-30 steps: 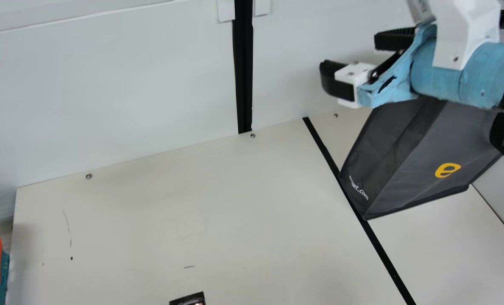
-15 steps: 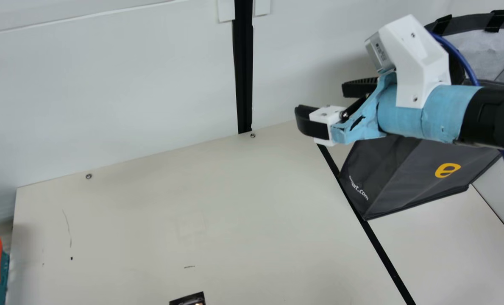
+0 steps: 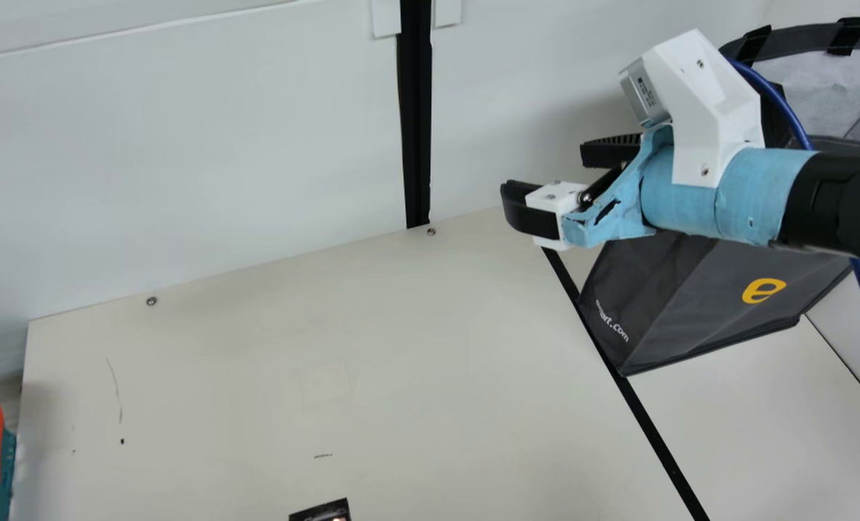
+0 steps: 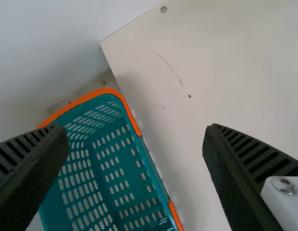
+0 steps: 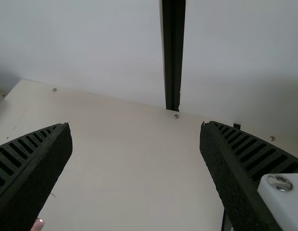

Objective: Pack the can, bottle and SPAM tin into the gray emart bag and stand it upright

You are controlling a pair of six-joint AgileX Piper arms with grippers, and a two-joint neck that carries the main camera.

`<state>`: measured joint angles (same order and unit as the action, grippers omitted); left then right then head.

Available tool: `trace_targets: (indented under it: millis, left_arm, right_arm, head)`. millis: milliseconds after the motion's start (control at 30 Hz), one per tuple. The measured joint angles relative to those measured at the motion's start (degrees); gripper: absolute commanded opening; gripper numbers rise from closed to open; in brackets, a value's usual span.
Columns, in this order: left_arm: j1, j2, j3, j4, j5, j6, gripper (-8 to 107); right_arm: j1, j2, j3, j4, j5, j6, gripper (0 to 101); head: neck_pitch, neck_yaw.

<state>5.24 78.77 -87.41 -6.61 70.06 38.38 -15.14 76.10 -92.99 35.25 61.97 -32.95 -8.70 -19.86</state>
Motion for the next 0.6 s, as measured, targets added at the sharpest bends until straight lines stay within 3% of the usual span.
trace_targets:
  millis: [600]
  left_arm:
    - [0.0,0.0,0.0,0.0,0.0,0.0,90]
  right_arm:
    - [0.0,0.0,0.0,0.0,0.0,0.0,95]
  head:
    - [0.0,-0.1]
